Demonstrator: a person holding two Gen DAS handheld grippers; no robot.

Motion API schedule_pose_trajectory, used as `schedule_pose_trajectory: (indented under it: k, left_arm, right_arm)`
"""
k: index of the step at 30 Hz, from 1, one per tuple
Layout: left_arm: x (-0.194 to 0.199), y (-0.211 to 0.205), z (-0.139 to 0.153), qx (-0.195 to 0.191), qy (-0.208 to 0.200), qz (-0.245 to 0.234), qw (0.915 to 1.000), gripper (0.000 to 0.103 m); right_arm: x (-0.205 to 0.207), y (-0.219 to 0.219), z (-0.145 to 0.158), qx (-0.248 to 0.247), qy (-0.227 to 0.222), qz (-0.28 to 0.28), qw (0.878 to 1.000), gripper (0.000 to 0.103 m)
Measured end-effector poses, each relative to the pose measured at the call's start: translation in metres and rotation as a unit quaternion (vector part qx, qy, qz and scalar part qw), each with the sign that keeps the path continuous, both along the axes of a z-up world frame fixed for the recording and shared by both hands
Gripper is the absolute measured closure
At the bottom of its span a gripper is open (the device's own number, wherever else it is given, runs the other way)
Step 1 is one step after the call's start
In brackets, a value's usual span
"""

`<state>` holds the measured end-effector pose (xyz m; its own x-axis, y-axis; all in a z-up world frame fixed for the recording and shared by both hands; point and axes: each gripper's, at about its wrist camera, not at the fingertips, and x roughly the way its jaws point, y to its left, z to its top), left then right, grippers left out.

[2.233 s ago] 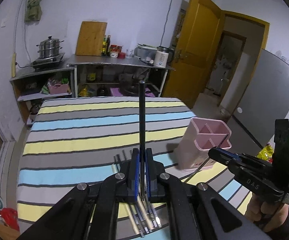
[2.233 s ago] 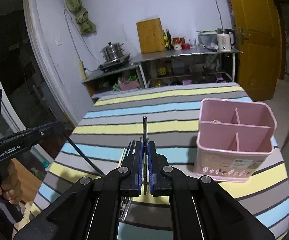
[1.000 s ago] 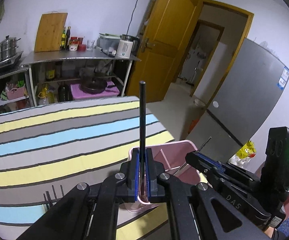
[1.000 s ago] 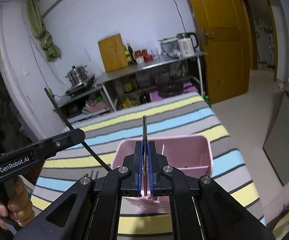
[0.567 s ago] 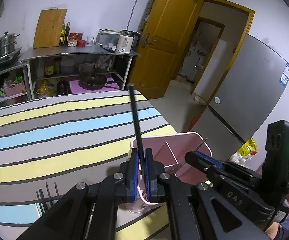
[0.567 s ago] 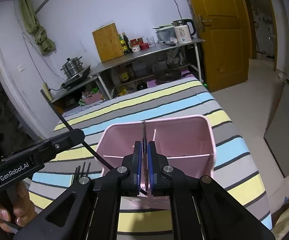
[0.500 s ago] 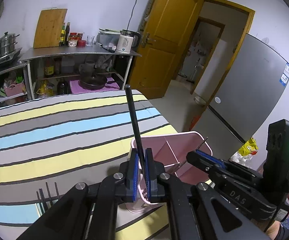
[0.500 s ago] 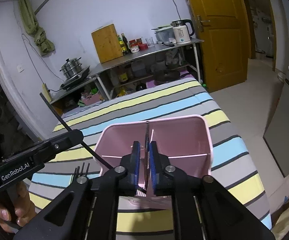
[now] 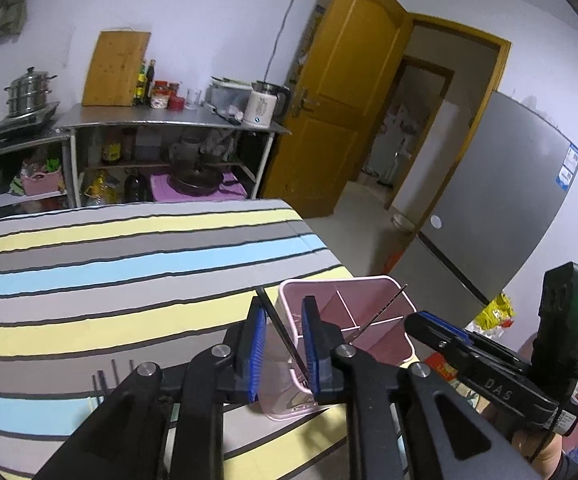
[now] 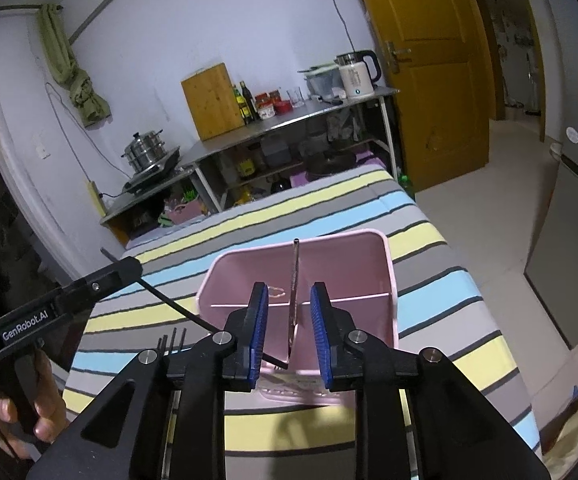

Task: Organize utensils
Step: 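Lower the utensils into the caddy compartments and open both tools, then withdraw both tools from the caddy back toward the utensil row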

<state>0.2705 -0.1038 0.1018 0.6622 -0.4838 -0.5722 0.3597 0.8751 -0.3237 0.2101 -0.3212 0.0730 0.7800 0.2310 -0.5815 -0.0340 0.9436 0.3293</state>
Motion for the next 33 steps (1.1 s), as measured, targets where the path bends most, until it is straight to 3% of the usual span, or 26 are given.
schedule_pose_trajectory:
  k: [14,23,33]
  left_arm:
    - [-0.026,0.026,0.014,-0.014,-0.024,0.011,0.9995,0.081]
    - [-0.081,0.073,0.017,0.000,-0.058,0.053,0.9969,0.080]
    - [-0.112,0.125,-0.030,0.020,-0.001,0.100,0.9948,0.080]
  right_arm:
    - [-0.038,0.015,0.014,0.014,-0.024,0.024,0.999,0.080]
    - [-0.064,0.032,0.020,0.004,-0.043,0.045,0.998,0.080]
    - [-0.080,0.072,-0.004,-0.012,-0.024,0.097,0.995,0.080]
